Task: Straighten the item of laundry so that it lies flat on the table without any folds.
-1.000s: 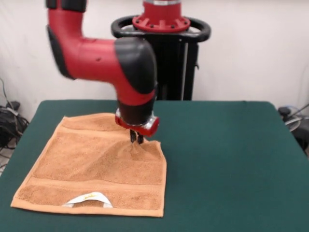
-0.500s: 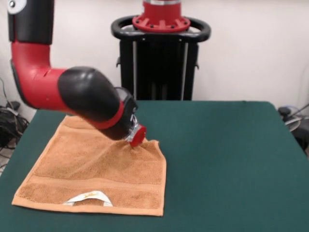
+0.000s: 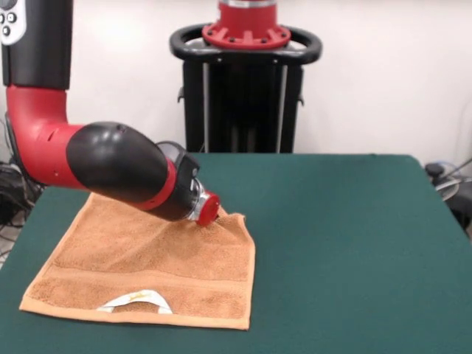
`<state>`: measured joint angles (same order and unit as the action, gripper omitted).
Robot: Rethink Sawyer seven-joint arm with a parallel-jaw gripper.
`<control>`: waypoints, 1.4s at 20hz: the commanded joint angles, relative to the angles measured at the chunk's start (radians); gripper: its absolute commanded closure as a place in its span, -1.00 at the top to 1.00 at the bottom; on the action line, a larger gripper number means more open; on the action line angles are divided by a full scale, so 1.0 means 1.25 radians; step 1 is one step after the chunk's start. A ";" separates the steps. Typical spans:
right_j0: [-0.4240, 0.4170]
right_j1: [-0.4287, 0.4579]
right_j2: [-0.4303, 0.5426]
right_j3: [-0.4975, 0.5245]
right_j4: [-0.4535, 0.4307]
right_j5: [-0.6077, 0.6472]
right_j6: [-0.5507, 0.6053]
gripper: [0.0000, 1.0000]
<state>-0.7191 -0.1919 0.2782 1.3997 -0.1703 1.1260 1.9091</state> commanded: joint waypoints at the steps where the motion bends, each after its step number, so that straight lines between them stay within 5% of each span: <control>1: 0.013 0.130 0.087 0.024 -0.015 0.022 -0.148 -1.00; 12: 0.042 -0.070 0.011 -0.082 -0.111 0.062 -0.131 -1.00; 21: 0.030 0.003 0.036 -0.215 -0.148 0.068 -0.157 -1.00; 28: 0.032 0.057 0.040 -0.273 -0.180 -0.030 -0.144 -1.00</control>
<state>-0.6888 -0.2017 0.2878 1.2233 -0.3012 1.2372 1.8803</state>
